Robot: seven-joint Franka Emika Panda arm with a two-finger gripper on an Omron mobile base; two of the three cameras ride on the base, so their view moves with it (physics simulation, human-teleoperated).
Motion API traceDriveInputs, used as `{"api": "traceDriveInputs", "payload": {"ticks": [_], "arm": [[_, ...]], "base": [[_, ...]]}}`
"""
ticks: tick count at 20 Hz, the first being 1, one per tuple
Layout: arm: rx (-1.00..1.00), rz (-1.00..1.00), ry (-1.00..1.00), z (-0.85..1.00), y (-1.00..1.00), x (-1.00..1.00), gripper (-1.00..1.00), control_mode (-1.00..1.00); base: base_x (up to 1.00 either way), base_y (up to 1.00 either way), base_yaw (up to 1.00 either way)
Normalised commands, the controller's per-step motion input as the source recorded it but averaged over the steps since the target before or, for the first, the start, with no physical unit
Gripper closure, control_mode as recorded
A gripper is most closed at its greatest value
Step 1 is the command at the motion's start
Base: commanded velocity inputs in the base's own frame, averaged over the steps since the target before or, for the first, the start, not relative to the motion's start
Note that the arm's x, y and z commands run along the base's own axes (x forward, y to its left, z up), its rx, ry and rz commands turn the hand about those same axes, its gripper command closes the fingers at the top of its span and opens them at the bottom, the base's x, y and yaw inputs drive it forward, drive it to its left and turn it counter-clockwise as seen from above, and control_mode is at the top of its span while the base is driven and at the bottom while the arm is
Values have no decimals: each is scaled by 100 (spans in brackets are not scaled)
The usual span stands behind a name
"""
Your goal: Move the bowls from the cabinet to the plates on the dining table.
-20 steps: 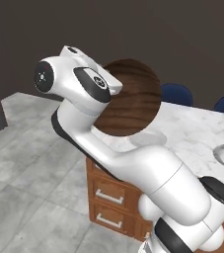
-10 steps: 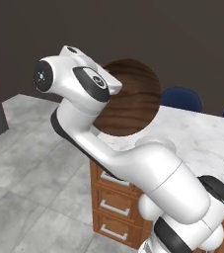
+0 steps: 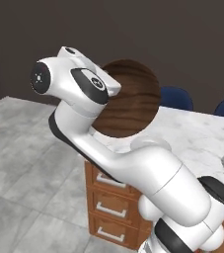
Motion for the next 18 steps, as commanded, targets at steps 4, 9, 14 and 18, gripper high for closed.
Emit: {"api": "traceDriveInputs", "payload": {"ticks": [4, 9, 14, 18], "arm": [[0, 0, 0, 0, 0, 0, 100, 100], [0, 0, 0, 0, 0, 0, 100, 100], [0, 0, 0, 0, 0, 0, 100, 100], [0, 0, 0, 0, 0, 0, 100, 100]], "base": [[0, 0, -25], [0, 0, -25], [0, 0, -25], [0, 0, -25]]}}
